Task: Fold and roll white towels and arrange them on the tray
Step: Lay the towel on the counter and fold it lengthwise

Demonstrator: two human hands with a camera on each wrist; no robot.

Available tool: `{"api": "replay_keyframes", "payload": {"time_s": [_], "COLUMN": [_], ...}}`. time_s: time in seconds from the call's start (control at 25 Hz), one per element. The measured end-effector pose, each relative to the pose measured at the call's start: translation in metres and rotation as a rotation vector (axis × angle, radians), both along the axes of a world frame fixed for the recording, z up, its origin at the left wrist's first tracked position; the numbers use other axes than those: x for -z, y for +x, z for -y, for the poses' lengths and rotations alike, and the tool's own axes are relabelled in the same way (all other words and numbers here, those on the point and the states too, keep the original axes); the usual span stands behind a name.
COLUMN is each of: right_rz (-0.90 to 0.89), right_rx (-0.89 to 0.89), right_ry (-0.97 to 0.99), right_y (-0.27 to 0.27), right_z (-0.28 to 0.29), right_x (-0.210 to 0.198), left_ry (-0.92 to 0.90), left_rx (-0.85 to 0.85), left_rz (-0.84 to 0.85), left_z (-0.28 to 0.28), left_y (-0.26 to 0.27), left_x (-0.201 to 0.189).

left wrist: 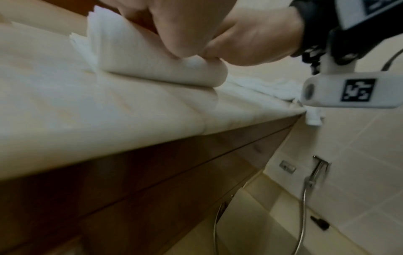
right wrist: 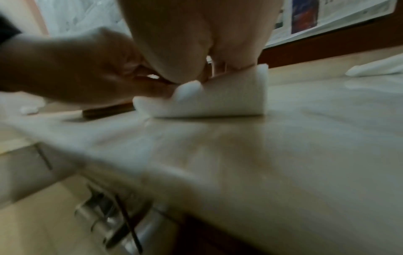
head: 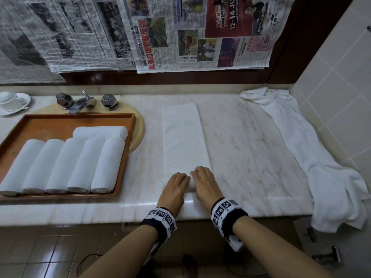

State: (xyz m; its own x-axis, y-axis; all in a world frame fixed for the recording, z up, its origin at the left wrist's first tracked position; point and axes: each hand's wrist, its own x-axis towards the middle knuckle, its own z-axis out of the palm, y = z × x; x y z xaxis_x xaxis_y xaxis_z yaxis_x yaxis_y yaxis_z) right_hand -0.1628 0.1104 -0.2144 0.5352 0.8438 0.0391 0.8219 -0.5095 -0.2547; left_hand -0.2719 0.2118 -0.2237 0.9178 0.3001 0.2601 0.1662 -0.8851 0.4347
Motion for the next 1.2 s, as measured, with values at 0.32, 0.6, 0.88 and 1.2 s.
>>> {"api": "replay_keyframes", "payload": {"time_s": [0.32,0.6,0.88,1.2], "right_rz": [0.042,0.006,-0.027,-0.04], "right_rx": [-0.053,-0.02,-0.035,-0.025], "right_ry": [0.045,-0.001,-0.046,-0.122], "right_y": [0.013,0.01,0.0,0.002], "right_z": [-0.001,-0.009,0.0,-0.011], "right_x": [0.006,0.0,0.003,-0.005], "left_ry": [0.031,0.057,0.043,0.049], "left_rx": [-0.05,0.013,-0.038,0.037], "left_rz": [-0.132,-0.017,-0.191,-0.184], "left_z": [-0.011,0.0,-0.014,0.008], "left_y": [0.018,-0.002,0.029,-0.001], "left_x": [-0.011,0.007,-0.016,-0.002]}}
